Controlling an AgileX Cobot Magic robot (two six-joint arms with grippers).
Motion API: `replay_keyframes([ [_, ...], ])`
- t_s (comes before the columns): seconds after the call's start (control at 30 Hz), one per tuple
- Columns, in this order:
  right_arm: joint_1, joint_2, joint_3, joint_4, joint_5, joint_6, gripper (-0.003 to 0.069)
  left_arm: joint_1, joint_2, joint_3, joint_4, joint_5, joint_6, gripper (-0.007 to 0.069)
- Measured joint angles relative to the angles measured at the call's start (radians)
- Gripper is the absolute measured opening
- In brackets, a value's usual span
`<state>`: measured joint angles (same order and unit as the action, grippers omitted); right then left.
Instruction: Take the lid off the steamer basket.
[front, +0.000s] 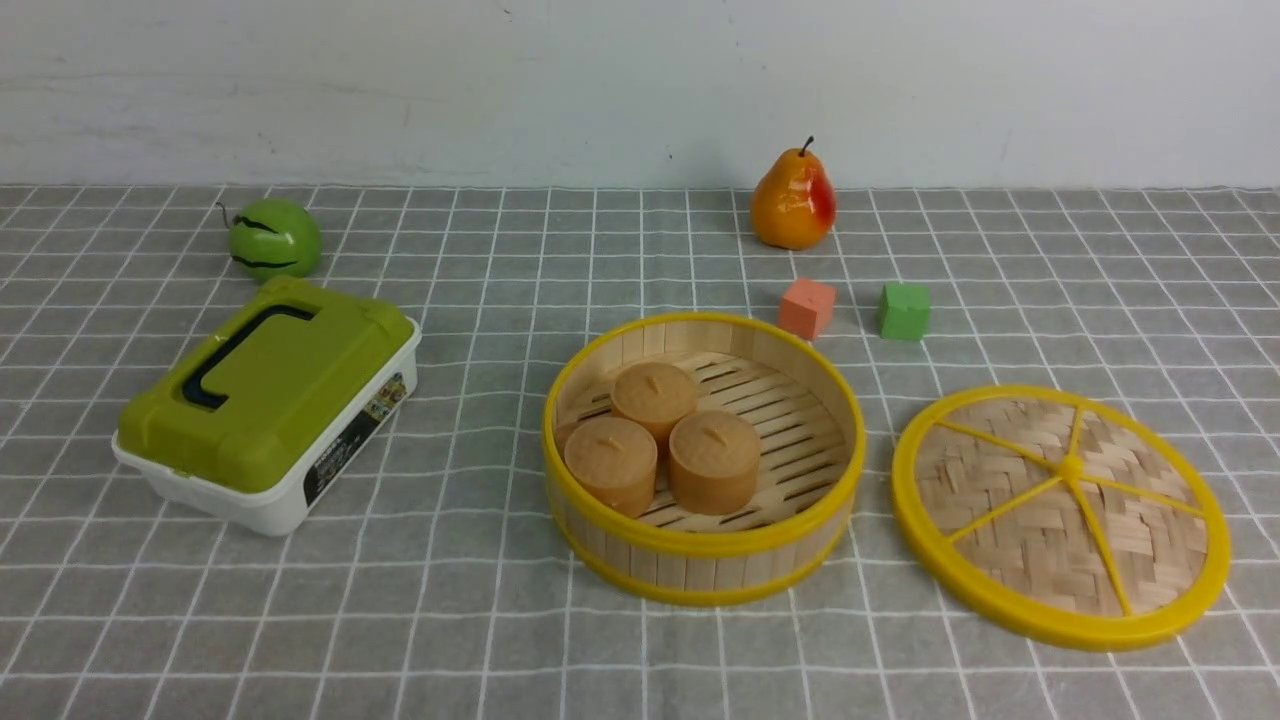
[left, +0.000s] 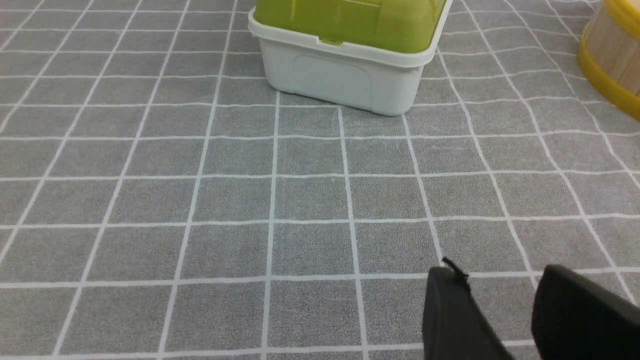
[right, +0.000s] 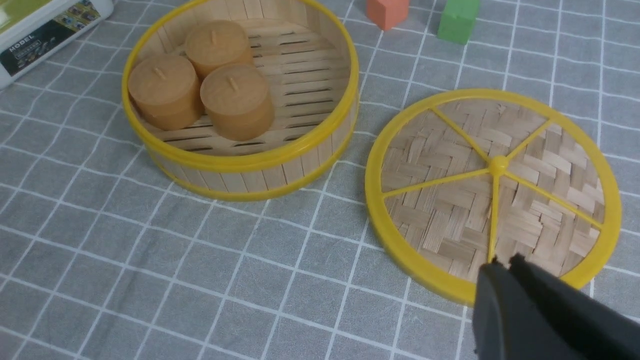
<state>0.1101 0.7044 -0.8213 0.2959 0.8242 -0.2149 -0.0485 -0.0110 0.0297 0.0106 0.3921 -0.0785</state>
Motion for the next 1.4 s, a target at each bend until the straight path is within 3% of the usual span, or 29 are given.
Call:
replay_keyframes([
  [0.27, 0.0, 0.0, 0.003, -0.002, 0.001, 0.0, -0.0009, 0.0, 0.0, 0.0, 0.0, 0.0, 0.0, 0.0239],
  [0.4, 0.0, -0.026, 0.073, -0.063, -0.074, 0.0, -0.0006, 0.0, 0.0, 0.0, 0.0, 0.0, 0.0, 0.0239],
  [0.57, -0.009, -0.199, 0.314, -0.187, -0.396, 0.013, -0.0001, 0.0, 0.0, 0.0, 0.0, 0.0, 0.0, 0.0239],
  [0.6, -0.031, -0.284, 0.438, -0.229, -0.534, 0.051, 0.0, 0.0, 0.0, 0.0, 0.0, 0.0, 0.0, 0.0239],
  [0.8, -0.148, -0.549, 0.76, -0.273, -0.726, 0.193, 0.0006, 0.0, 0.0, 0.0, 0.0, 0.0, 0.0, 0.0239],
  [1.0, -0.157, -0.697, 0.847, -0.274, -0.687, 0.281, 0.0012, 0.0, 0.0, 0.0, 0.0, 0.0, 0.0, 0.0239],
  [1.4, -0.157, -0.715, 0.847, -0.274, -0.478, 0.305, 0.0025, 0.0, 0.0, 0.0, 0.0, 0.0, 0.0, 0.0239],
])
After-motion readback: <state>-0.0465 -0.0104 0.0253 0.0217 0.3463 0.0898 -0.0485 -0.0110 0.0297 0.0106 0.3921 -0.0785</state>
